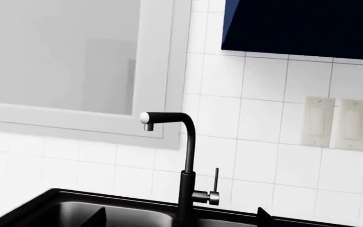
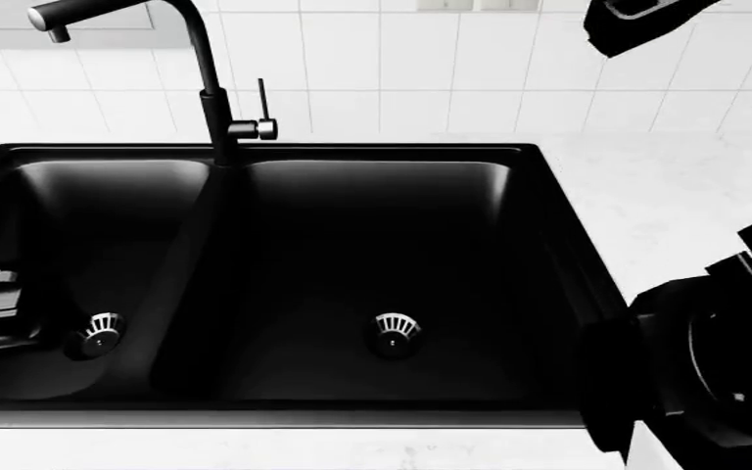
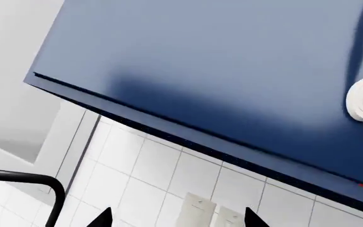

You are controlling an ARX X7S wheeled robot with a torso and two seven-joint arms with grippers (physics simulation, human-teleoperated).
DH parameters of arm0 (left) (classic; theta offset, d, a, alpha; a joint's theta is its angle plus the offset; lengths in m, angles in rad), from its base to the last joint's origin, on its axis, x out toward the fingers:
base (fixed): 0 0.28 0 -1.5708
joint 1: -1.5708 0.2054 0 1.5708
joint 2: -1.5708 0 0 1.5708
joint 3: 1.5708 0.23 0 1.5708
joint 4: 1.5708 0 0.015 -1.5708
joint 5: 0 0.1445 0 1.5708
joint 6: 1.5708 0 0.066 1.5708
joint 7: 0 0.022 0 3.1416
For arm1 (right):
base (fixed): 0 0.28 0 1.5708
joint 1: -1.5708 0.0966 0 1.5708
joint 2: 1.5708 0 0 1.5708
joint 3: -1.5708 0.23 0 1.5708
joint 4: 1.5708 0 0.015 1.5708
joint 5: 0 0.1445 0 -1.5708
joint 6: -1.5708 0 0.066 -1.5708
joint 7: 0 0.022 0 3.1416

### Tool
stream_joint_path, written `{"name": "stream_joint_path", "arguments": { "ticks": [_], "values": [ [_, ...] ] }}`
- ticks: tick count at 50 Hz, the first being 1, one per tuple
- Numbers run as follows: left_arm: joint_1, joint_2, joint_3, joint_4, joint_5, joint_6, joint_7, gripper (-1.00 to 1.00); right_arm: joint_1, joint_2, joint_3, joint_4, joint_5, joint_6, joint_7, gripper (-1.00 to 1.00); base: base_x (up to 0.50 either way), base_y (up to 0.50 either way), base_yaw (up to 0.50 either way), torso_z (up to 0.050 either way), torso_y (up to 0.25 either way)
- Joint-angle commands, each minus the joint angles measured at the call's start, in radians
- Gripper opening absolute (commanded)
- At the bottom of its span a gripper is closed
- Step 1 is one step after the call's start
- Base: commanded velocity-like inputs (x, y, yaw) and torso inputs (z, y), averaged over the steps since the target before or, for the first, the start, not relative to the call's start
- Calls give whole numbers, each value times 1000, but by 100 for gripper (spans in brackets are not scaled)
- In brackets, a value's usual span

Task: Pick and place the shaker into the drawer. Then close the cabinet.

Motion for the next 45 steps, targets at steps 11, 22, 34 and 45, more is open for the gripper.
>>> {"name": "stream_joint_path", "arguments": {
  "ticks": [11, 22, 34, 45],
  "values": [
    [7, 69, -1, -94, 52, 66, 76, 100, -227, 92, -40, -138, -22, 27, -61, 100, 0, 0, 0, 0, 0],
    [32, 78, -10, -92, 64, 72, 89, 100, -272, 50, -15, -176, 3, 27, -61, 100, 0, -210, 0, 0, 0],
    [43, 87, 0, -94, 81, 77, 101, 100, -288, 42, -18, -189, 0, 27, -61, 100, 0, -500, 0, 0, 0],
    [41, 87, 15, -92, 86, 79, 101, 100, -295, 41, -17, -195, 3, 27, -61, 100, 18, -500, 0, 0, 0]
  ]
}}
